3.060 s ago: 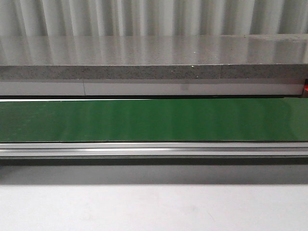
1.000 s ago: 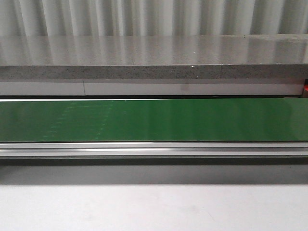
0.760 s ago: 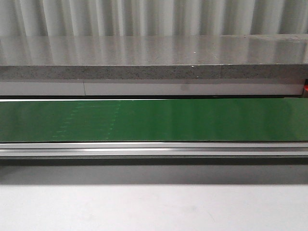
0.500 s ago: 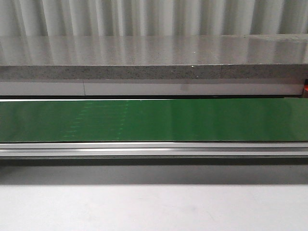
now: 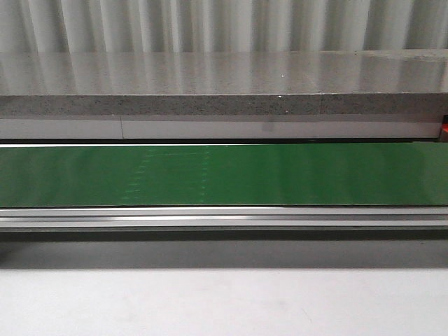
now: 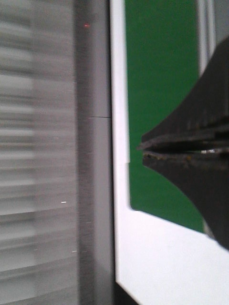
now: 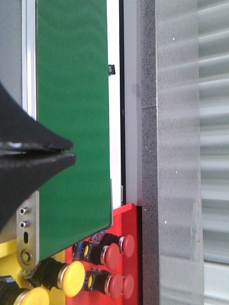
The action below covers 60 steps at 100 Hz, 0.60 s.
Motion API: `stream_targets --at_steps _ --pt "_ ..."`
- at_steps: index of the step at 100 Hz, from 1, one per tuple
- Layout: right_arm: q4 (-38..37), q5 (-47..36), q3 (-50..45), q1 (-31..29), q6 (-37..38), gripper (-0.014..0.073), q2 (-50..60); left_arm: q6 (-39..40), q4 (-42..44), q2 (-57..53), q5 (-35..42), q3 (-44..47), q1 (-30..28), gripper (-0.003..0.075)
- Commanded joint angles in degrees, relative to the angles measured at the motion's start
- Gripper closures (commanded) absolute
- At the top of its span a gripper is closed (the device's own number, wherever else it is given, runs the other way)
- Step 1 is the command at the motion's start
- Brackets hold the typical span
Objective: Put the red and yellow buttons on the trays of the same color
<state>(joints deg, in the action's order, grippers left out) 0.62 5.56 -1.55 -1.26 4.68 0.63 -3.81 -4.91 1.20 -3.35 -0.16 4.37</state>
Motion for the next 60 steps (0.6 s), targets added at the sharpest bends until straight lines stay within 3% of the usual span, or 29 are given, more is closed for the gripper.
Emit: stream_targets --at_steps 1,60 --pt "-0.62 -4.79 -0.08 -0.36 0.12 0.0659 0.85 0.54 -0.83 -3.03 1.58 2.73 -0.08 0.074" --pt "-0.62 -4.78 -0.08 -0.36 0.12 0.0659 0.79 0.54 -0.93 -2.48 3.35 2.74 -0.08 0.074"
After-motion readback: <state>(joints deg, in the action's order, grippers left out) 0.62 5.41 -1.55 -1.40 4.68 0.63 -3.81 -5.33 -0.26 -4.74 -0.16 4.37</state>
